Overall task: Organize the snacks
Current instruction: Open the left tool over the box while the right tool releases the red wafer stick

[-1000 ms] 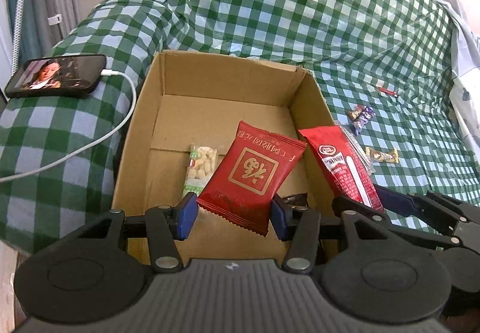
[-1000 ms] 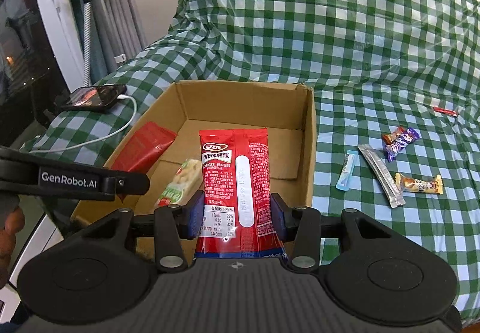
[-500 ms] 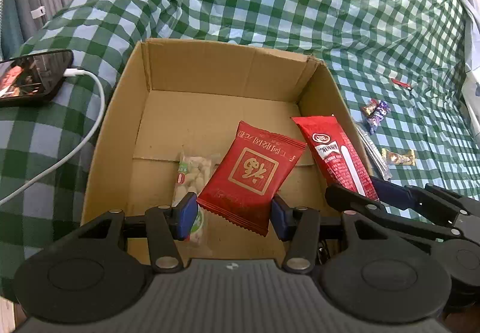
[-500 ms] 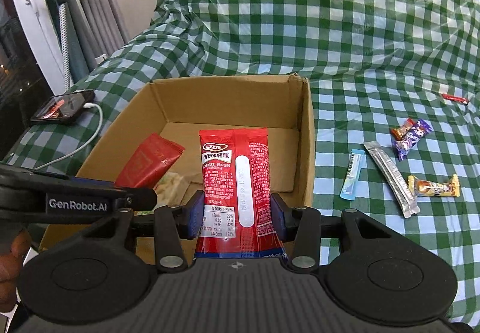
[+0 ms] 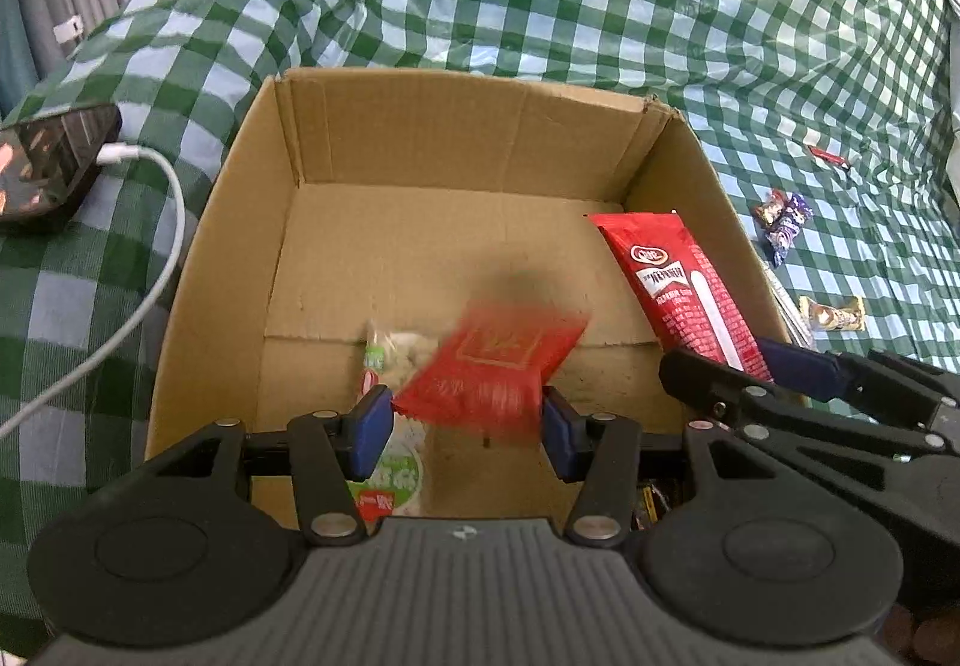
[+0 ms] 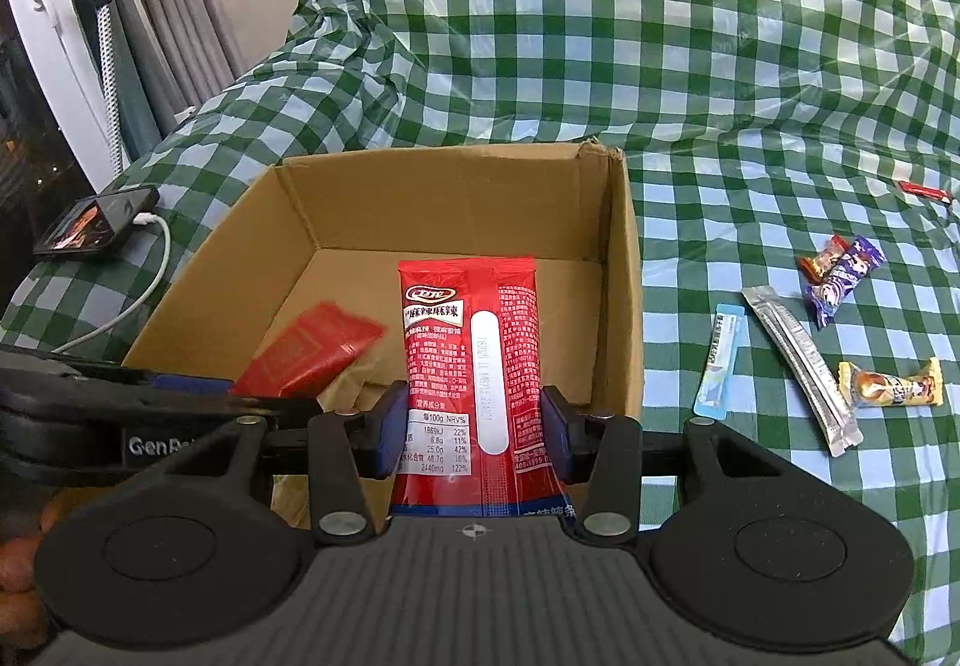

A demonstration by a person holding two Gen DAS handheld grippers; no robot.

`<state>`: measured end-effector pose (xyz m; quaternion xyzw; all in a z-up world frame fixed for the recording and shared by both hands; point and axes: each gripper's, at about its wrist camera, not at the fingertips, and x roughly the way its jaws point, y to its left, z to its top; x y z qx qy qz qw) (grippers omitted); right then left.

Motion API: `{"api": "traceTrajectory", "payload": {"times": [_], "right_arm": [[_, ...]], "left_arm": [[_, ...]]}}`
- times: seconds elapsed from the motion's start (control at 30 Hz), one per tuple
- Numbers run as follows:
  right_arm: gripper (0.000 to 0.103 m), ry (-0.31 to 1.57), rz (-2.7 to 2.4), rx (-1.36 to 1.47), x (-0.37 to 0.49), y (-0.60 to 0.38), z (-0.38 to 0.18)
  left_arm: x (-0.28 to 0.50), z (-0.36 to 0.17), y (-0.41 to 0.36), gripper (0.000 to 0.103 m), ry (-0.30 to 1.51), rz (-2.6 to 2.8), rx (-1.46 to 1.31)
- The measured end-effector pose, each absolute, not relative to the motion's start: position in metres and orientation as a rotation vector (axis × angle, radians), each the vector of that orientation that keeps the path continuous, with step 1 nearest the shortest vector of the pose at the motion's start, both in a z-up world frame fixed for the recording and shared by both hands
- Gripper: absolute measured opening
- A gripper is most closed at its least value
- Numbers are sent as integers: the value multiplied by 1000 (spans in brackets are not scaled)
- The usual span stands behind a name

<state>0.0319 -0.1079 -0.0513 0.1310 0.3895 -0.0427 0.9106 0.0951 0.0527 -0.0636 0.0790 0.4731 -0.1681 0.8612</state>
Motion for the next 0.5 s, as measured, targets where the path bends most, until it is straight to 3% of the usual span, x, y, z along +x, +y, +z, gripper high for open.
{"api": "traceTrajectory", "payload": {"times": [0.07, 0.13, 0.23, 0.5], "right_arm": [[51, 804, -100, 275, 35, -109, -52], [65, 804, -129, 281, 36, -112, -50], [80, 801, -140, 294, 27, -114, -44], [88, 879, -76, 295, -28, -85, -28]], "left_arm": [[97, -62, 54, 87, 973, -308, 198], [96, -57, 60, 100, 945, -263, 222], [86, -48, 73, 103, 943, -277, 194], [24, -37, 103, 103, 1009, -259, 173]]}}
